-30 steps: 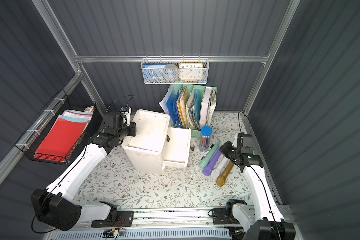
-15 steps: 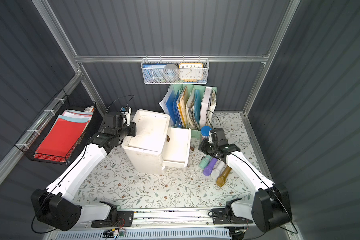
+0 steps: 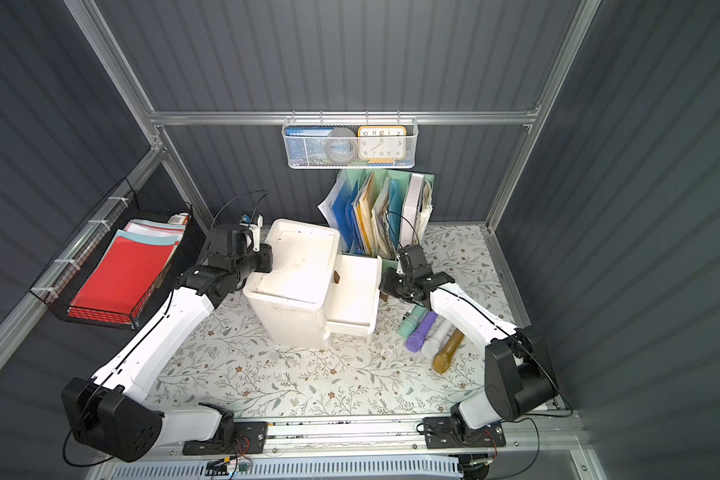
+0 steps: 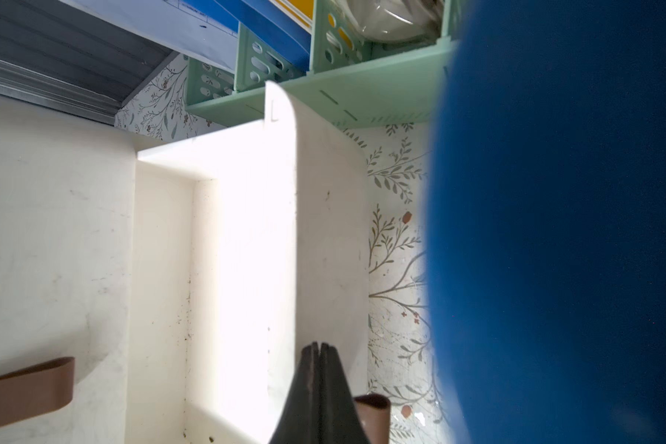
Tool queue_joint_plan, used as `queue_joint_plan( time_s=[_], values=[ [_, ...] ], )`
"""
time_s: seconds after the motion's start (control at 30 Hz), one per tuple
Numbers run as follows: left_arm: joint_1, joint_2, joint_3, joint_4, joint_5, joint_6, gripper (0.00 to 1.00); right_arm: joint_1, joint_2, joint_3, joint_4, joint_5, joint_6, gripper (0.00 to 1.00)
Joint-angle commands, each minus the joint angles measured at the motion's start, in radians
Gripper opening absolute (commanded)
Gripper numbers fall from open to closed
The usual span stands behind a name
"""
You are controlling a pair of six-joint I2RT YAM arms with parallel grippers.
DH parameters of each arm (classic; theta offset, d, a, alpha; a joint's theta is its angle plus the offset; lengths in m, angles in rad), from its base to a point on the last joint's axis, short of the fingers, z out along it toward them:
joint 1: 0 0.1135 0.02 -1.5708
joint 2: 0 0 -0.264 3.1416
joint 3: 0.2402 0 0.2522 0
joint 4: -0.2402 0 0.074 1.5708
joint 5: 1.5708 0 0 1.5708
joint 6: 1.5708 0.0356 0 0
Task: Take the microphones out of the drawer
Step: Close the drawer in the storage box.
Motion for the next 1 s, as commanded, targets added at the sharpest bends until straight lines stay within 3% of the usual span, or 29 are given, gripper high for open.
queue_joint_plan(
  time_s=[0.0, 0.63, 0.73, 0.97],
  values=[
    [-0.002, 0.09, -0.074, -0.138, 0.055, -0.019, 0.01, 0.027, 0.032, 0.029, 0.007, -0.024, 0.007, 0.0],
    [-0.002, 0.086, -0.074, -0.139, 0.057, -0.019, 0.01, 0.138, 0.192, 0.174, 0.022, -0.079, 0.03, 0.0],
    [-0.002, 0.081, -0.076, -0.139, 0.055, -0.018, 0.01, 0.139, 0.191, 0.189, -0.012, -0.051, 0.016, 0.0],
    [-0.002, 0.078, -0.076, -0.137, 0.055, -0.017, 0.01, 0.132, 0.146, 0.201, -0.131, 0.161, -0.029, 0.0]
  ],
)
